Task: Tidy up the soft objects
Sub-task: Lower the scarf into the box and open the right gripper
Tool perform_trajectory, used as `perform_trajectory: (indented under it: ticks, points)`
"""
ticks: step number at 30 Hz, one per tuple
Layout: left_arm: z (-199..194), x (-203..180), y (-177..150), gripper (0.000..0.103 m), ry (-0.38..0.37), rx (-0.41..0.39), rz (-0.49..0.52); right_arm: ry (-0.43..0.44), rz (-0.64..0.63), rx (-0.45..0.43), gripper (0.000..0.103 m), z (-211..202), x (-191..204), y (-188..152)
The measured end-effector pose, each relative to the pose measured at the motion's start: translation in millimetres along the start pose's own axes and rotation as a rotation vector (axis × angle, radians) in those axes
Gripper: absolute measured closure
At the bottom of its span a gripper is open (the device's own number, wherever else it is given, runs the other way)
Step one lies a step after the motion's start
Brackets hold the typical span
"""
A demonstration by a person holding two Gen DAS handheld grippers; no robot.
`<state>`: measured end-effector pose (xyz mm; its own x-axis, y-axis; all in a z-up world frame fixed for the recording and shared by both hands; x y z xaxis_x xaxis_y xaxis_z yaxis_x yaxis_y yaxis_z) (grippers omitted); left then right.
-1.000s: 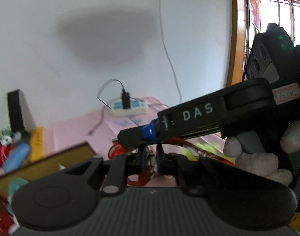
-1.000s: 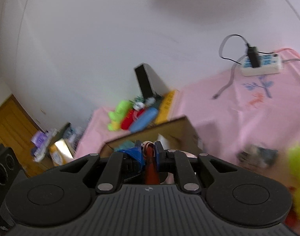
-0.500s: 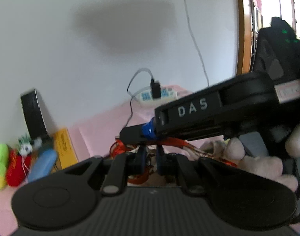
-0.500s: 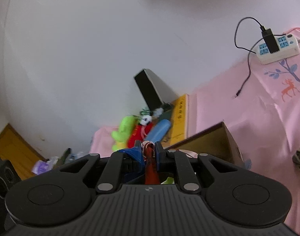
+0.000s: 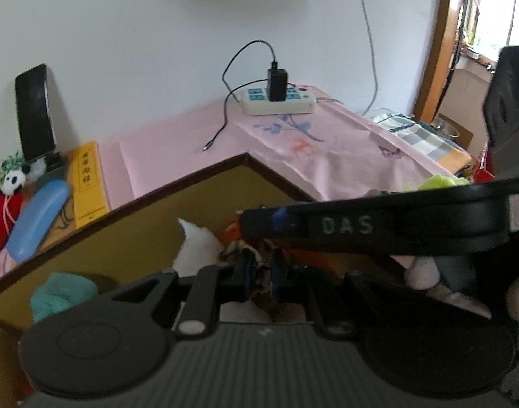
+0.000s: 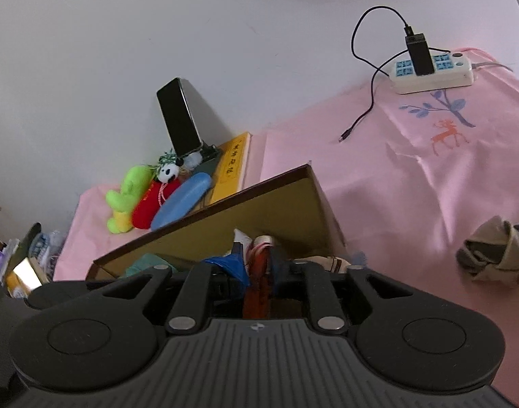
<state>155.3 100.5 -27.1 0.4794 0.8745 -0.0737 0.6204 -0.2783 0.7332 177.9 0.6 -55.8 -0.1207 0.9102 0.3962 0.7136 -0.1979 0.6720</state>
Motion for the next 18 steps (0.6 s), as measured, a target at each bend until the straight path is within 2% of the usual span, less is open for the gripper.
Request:
perform_trajectory:
  ticks: [2,7,12,18]
  points:
    - [0,3,-2,0.071,0.010,0.015,-0.025,0.001,0.018,0.003,0.100,-2,-3,-1]
    - [-9,6,-5,0.049,0.033,0.000,-0.076,0.007,0.007,-0.005,0.099,-10,-1,0]
    - [-20,8,-5,0.048,0.057,-0.004,-0.134,-0.018,-0.022,-0.031,0.099,-21,-2,1]
    - [-30,6,-12,0.048,0.124,0.018,-0.176,-0.033,-0.044,-0.036,0.099,-36,-6,-2]
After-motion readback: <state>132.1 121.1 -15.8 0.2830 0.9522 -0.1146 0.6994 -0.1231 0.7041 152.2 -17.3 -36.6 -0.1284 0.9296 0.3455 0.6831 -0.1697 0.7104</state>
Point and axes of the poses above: each gripper's, at about its wrist camera, not at the fingertips, and z roughly the way its jaws point, x to its left, y to its top, the point moved 9 cm from there along z, roughly the way its jaws point, and after that the axes turned 3 degrees about -y, right-handed, at the moved point
